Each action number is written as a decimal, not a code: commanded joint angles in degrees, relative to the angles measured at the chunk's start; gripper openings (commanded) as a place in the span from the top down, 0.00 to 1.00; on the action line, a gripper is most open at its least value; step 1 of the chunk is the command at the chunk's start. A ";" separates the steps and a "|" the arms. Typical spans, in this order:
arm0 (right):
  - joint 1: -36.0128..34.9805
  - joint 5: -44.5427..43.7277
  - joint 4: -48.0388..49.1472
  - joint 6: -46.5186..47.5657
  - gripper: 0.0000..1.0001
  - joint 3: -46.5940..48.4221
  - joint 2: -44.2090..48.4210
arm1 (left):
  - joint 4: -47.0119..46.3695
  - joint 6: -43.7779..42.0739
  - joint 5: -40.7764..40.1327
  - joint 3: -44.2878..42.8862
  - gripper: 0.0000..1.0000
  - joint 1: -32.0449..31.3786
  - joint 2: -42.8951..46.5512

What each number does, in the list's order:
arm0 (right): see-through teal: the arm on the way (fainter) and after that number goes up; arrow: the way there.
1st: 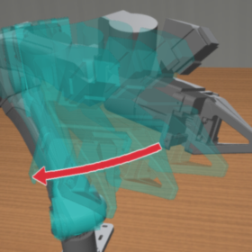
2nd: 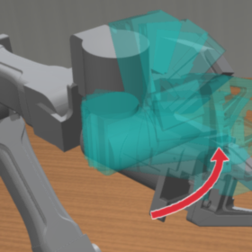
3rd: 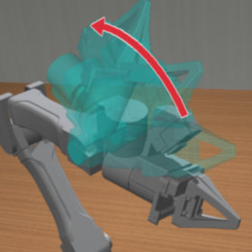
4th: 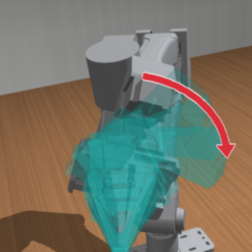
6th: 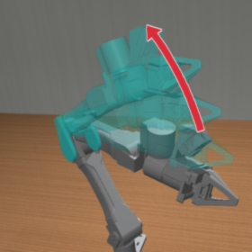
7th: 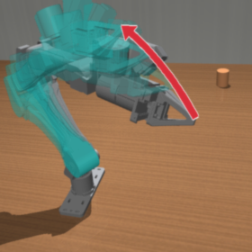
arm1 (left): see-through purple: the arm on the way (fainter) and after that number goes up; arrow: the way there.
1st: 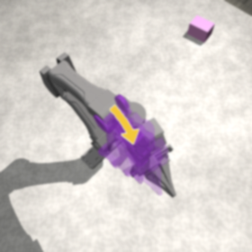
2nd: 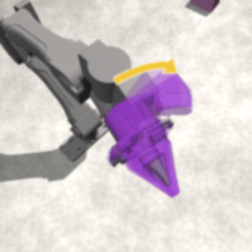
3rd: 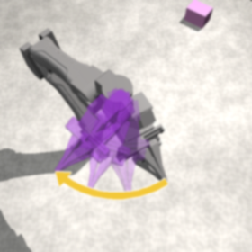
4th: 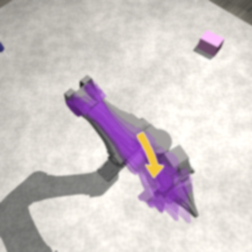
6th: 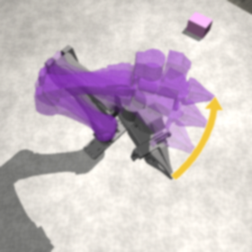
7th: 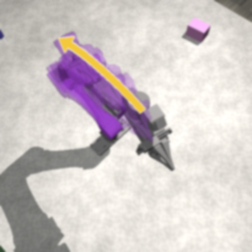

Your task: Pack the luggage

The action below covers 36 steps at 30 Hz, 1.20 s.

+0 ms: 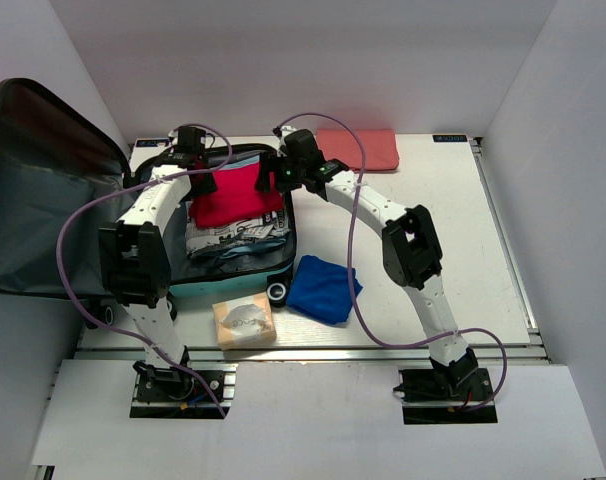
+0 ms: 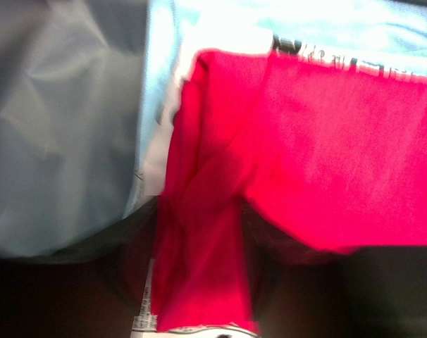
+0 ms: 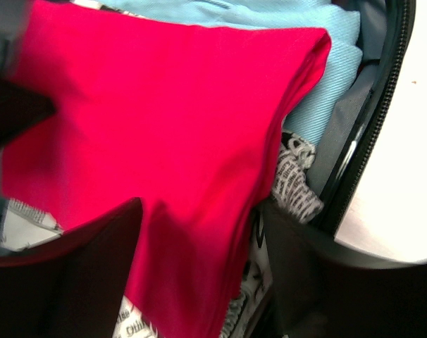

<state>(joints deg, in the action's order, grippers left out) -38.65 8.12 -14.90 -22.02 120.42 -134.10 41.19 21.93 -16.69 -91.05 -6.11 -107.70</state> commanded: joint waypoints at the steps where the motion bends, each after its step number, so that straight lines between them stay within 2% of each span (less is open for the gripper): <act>1: 0.68 -0.04 0.39 1.81 0.23 -0.36 6.56 | 2.14 0.13 -3.26 -5.28 0.35 1.36 1.44; 2: 1.21 0.49 0.48 1.98 0.11 -0.62 8.40 | 2.14 0.21 -3.18 -6.07 0.04 1.36 2.48; 3: 1.30 0.84 0.74 2.07 0.11 -0.89 9.46 | 2.23 0.13 -3.00 -6.42 0.02 1.36 3.10; 8: 3.58 2.78 3.64 0.93 0.11 -5.54 14.74 | 3.81 1.00 -2.47 -7.83 0.02 0.84 6.97; 11: 6.30 -0.19 3.91 0.49 0.11 -8.00 16.50 | 4.43 1.27 -2.04 -8.18 0.02 0.23 9.78; 14: 10.43 -1.35 4.08 0.13 0.11 -9.24 15.98 | 1.98 1.27 4.10 -6.35 0.02 0.22 13.56; 17: 14.92 -1.70 2.25 0.75 0.11 -6.70 11.86 | -0.57 0.92 9.91 -2.04 0.02 -0.30 17.43; 21: 21.24 -3.20 -0.40 2.41 0.11 1.38 0.99 | -1.55 -0.40 13.34 2.96 0.02 -0.31 21.21; 26: 26.86 -5.83 8.46 6.55 0.11 7.72 -8.79 | -2.69 -3.73 23.25 7.81 0.02 -0.31 25.78; 29: 28.63 -7.85 18.04 9.10 0.11 8.68 -13.09 | -4.09 -4.88 27.30 10.35 0.02 -0.31 28.15; 32: 29.60 -6.81 17.54 8.49 0.11 15.25 -18.45 | -7.87 -4.27 30.82 13.43 0.02 -0.31 28.95; 35: 29.60 -3.38 14.99 5.77 0.11 13.10 -17.09 | -11.04 -4.09 33.73 13.79 0.02 -0.31 27.29; 36: 29.25 -3.03 14.98 5.33 0.11 6.73 -15.24 | -11.22 -4.18 33.83 13.09 0.02 -0.31 26.58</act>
<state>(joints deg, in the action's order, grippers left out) -8.82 3.42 -1.69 -16.05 132.03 -151.96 34.81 18.44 11.99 -77.32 -6.20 -81.76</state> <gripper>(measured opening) 0.893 0.978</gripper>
